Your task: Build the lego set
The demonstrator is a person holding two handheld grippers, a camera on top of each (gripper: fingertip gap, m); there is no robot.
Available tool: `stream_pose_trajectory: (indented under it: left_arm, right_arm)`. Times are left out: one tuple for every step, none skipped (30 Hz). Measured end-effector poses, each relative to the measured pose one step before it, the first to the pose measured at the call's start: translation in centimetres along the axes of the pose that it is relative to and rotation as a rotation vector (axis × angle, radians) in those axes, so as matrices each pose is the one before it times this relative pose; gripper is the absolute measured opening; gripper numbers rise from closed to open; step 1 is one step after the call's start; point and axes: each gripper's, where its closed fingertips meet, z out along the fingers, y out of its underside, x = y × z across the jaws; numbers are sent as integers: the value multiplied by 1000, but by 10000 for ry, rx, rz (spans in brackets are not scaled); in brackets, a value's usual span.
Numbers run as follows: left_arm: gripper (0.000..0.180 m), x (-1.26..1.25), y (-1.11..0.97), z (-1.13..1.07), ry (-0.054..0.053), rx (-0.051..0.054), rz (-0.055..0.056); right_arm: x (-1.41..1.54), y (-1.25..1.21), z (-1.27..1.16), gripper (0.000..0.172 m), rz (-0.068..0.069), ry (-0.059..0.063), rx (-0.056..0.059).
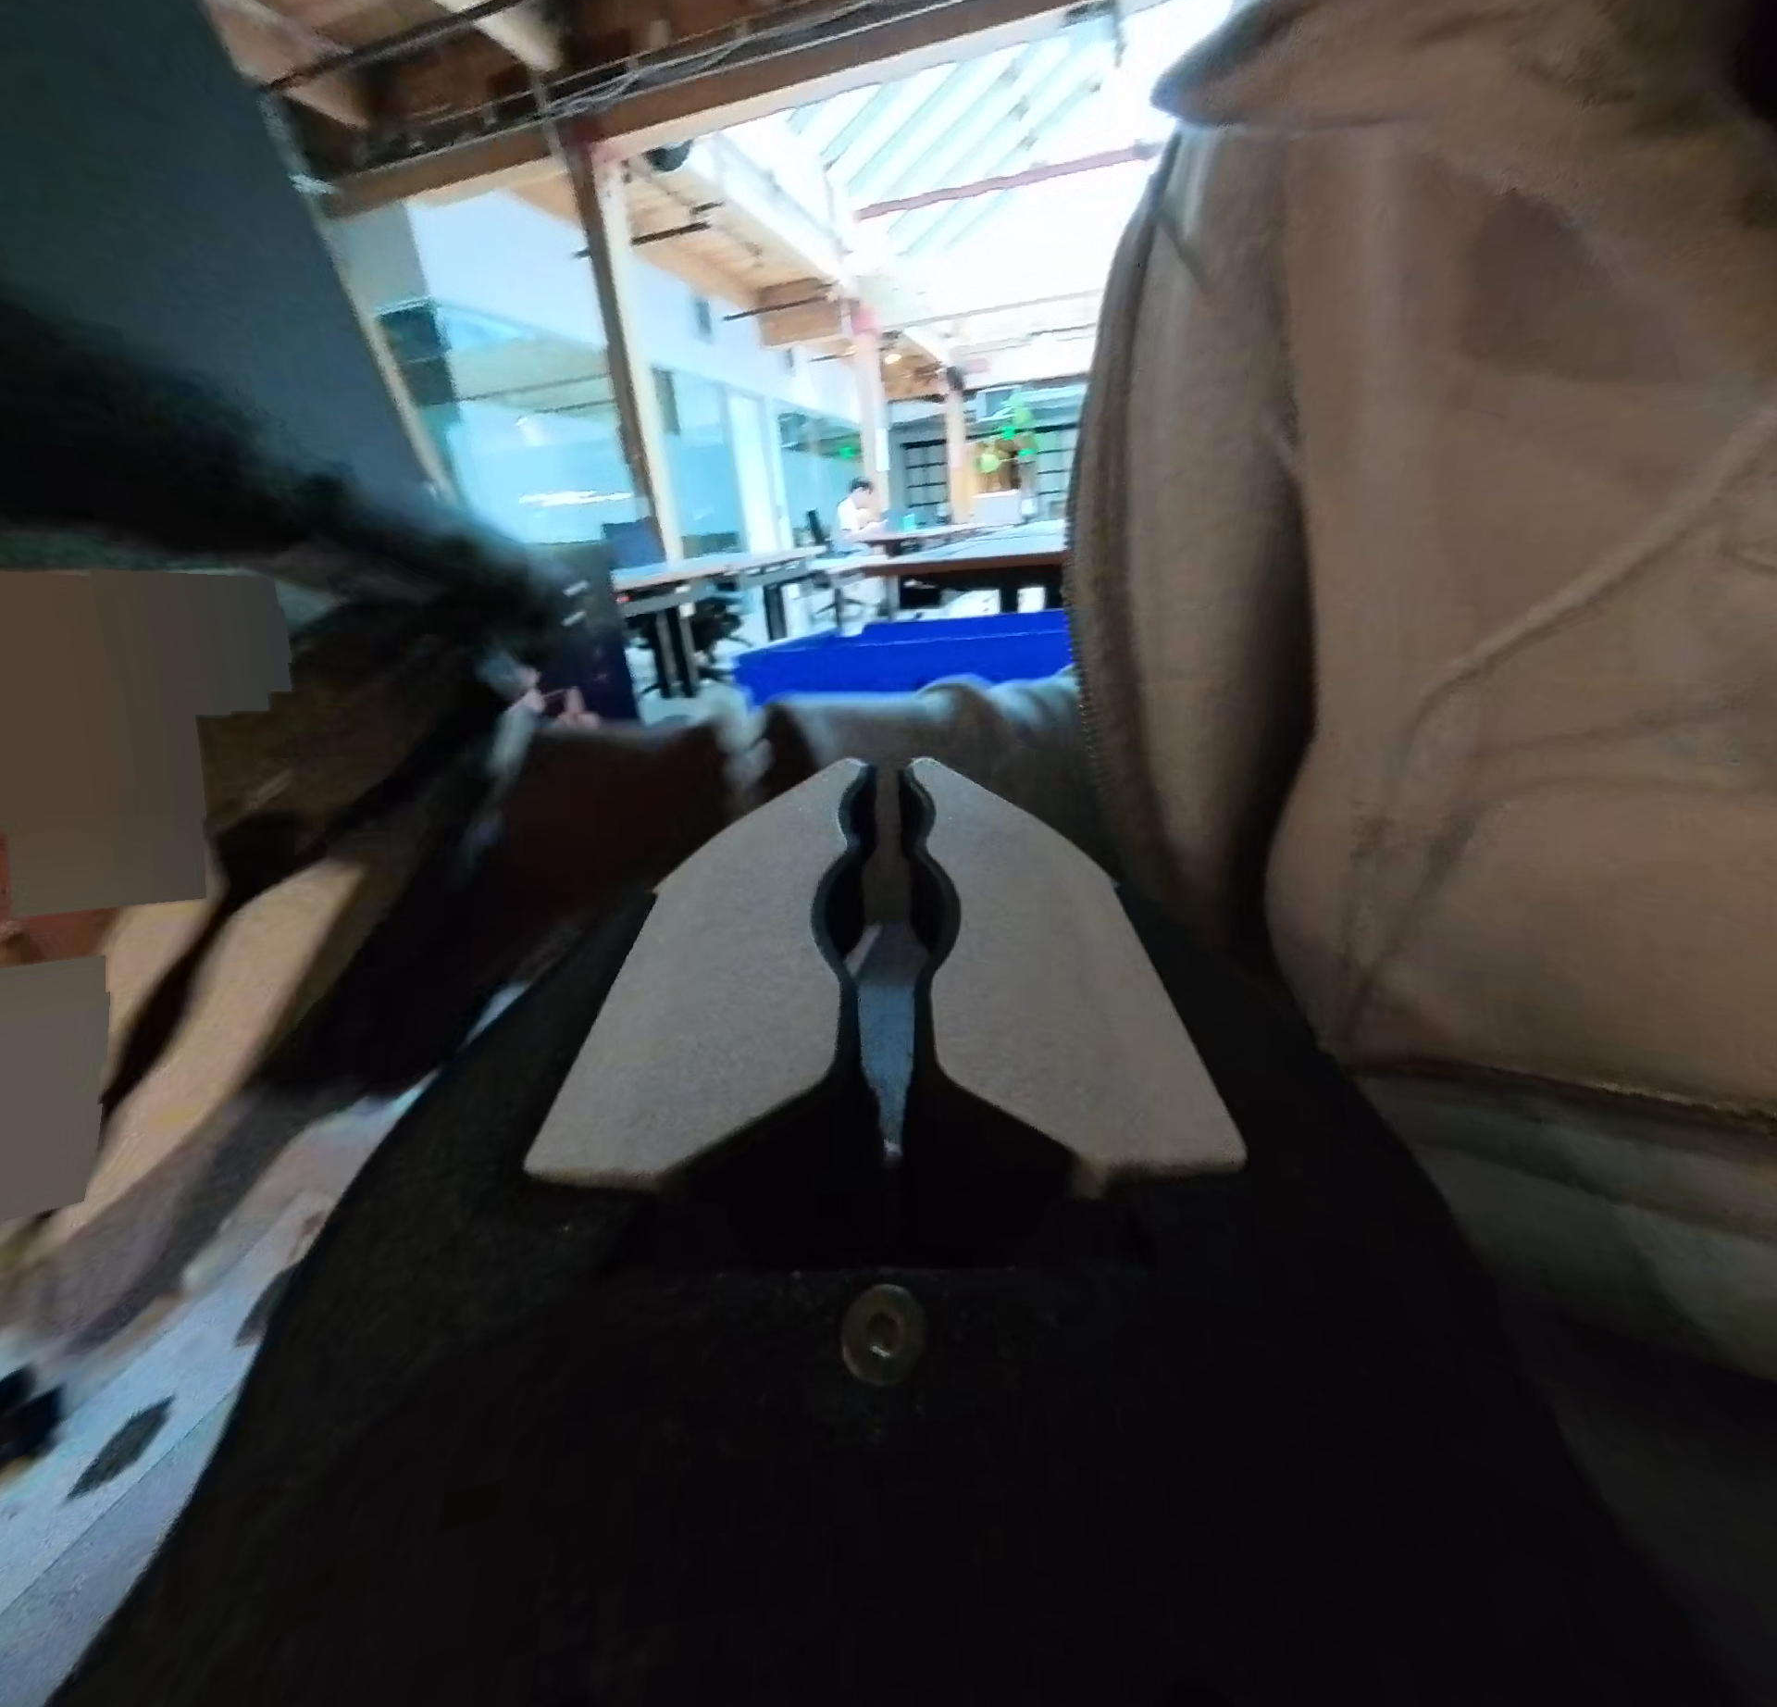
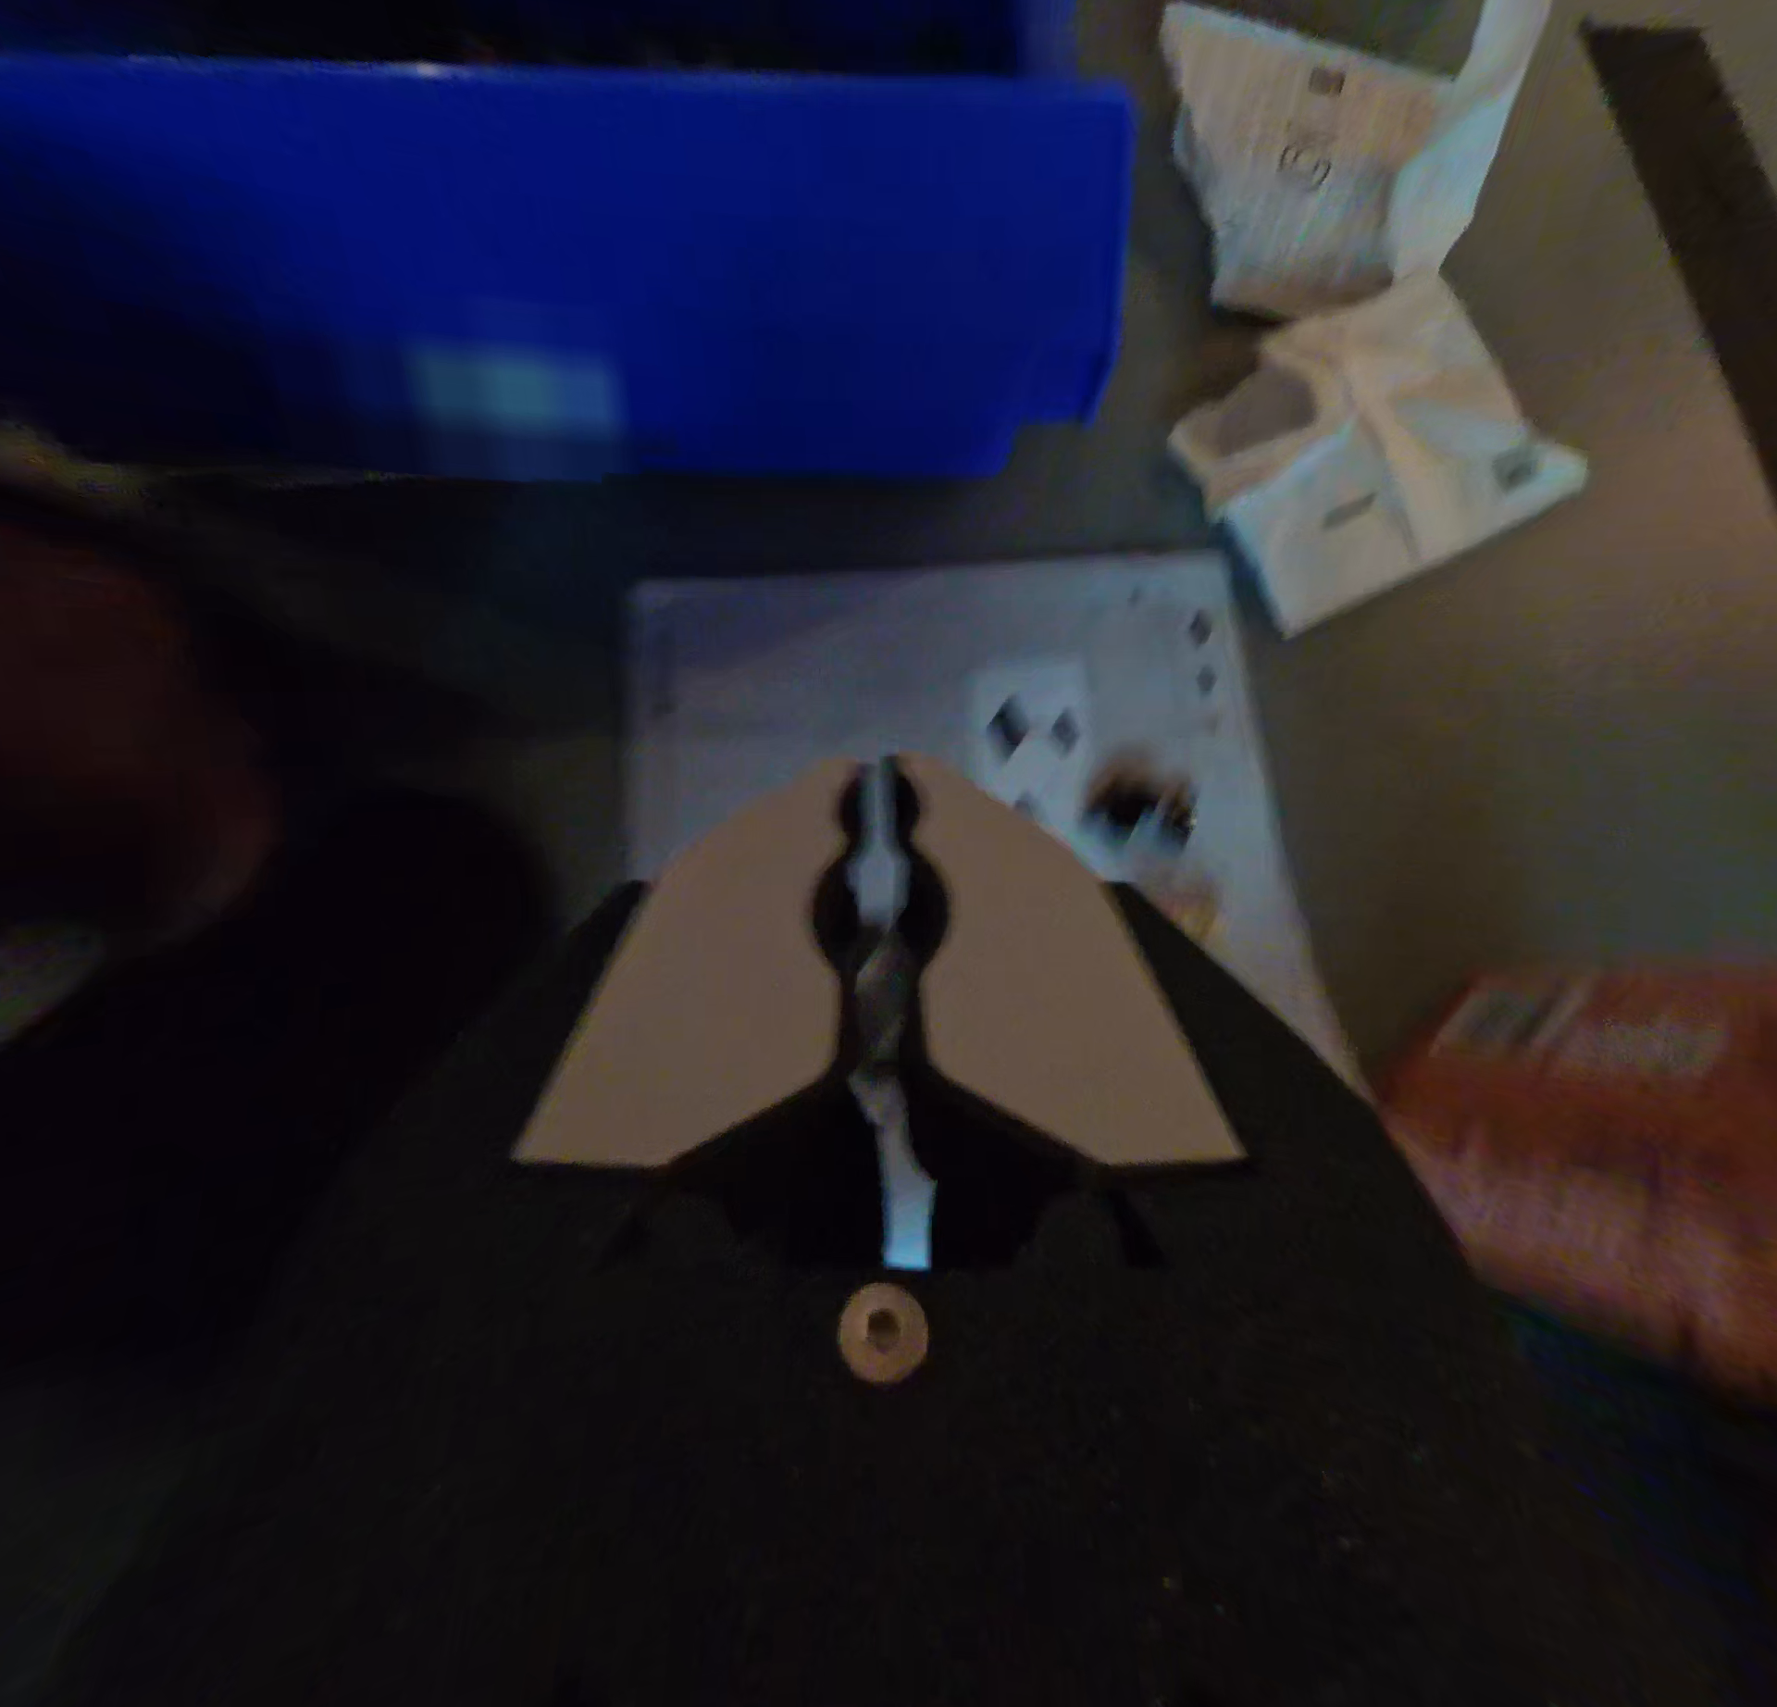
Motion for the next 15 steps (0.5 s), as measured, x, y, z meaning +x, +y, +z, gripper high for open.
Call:
stream_pose_trajectory:
  left_arm:
    - [4,277,-114,13,206,62,-87]
    - [5,142,-100,25,140,59,-137]
    - [5,33,-71,14,59,50,-129]
    - [5,-17,-14,4,14,21,-98]
    - [5,40,20,10,37,3,-48]
    - [5,82,33,32,42,-11,1]
    - [5,54,72,46,31,-43,27]
    - [5,64,63,28,31,-40,25]
    - [5,24,26,17,7,-16,18]
    - [5,-63,-6,0,-49,-3,-2]
    - [5,-151,-34,-4,-92,11,-55]
    - [5,-146,-66,-17,-54,34,-113]
    - [5,-23,-109,-27,27,74,-147]
    - [5,31,-115,-29,48,103,-141]
    - [5,26,-60,-32,21,70,-75]
  right_arm:
    - [-811,891,-1272,15,285,-9,-47]
    - [-958,1297,-1094,18,234,-60,-201]
    - [-1011,1405,-866,18,233,-26,-202]
    - [-1035,1230,-684,17,233,-7,-75]
    - [-1035,922,-551,15,290,-38,76]
    - [-870,771,-362,11,392,-26,66]
    - [-561,806,-181,11,436,9,-98]
    - [-235,758,-6,12,371,32,-192]
    - [69,502,152,15,280,98,-88]
    - [41,176,283,19,198,-34,79]
    - [-139,-27,347,20,253,-227,133]
    - [-153,-196,367,20,283,-252,159]
    - [-14,-109,376,18,210,-135,78]
    - [229,124,373,16,106,37,-103]
    - [246,195,334,16,50,71,-150]
